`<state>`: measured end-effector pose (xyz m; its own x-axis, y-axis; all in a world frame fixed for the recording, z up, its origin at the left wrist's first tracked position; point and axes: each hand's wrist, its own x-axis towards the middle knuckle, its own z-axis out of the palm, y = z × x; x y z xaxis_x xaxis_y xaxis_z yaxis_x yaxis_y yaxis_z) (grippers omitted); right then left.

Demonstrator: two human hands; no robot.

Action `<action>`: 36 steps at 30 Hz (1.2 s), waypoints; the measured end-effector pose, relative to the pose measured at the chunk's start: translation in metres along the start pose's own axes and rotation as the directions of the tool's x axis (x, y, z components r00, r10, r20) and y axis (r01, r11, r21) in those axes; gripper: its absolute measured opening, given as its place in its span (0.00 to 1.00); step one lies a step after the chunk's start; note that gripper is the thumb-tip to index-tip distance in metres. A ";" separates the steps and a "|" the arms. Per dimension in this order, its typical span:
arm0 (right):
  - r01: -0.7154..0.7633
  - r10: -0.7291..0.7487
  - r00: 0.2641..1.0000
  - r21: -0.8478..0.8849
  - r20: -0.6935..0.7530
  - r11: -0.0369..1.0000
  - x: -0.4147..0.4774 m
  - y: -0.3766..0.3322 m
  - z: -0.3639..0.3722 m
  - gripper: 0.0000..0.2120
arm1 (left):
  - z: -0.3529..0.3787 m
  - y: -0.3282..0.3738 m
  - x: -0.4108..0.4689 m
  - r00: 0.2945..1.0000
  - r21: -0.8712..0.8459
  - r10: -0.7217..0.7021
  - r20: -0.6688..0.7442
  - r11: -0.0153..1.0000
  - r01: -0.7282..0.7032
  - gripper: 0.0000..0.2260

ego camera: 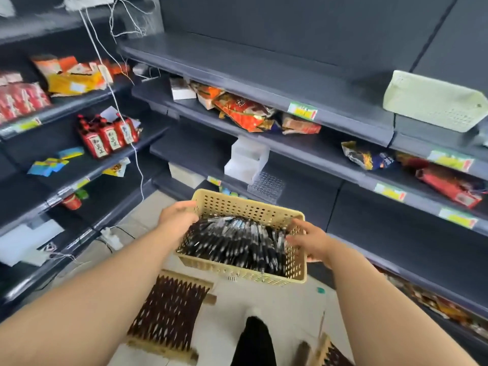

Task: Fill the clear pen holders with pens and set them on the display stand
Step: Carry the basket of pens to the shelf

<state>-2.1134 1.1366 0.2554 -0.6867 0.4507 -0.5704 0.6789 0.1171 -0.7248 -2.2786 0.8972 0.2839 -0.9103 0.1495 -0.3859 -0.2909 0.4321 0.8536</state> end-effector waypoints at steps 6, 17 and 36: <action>-0.065 0.089 0.974 -0.120 0.206 0.991 0.118 -0.068 -0.068 0.23 | 0.052 0.056 0.089 0.985 -0.061 -0.128 -0.120 0.991 0.121 0.19; -0.092 0.200 0.879 -0.258 0.434 0.962 0.197 -0.129 -0.131 0.10 | 0.091 0.122 0.171 0.978 -0.099 -0.149 -0.143 0.986 0.136 0.15; -0.173 0.199 0.854 -0.099 0.480 0.980 0.252 -0.136 -0.150 0.16 | 0.116 0.151 0.244 0.988 -0.051 -0.150 -0.046 0.988 0.148 0.13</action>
<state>-2.3393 1.3669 0.2682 -0.5762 -0.0166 -0.8171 0.8097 0.1246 -0.5735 -2.5109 1.1024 0.2779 -0.8689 0.0421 -0.4931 -0.4367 0.4035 0.8040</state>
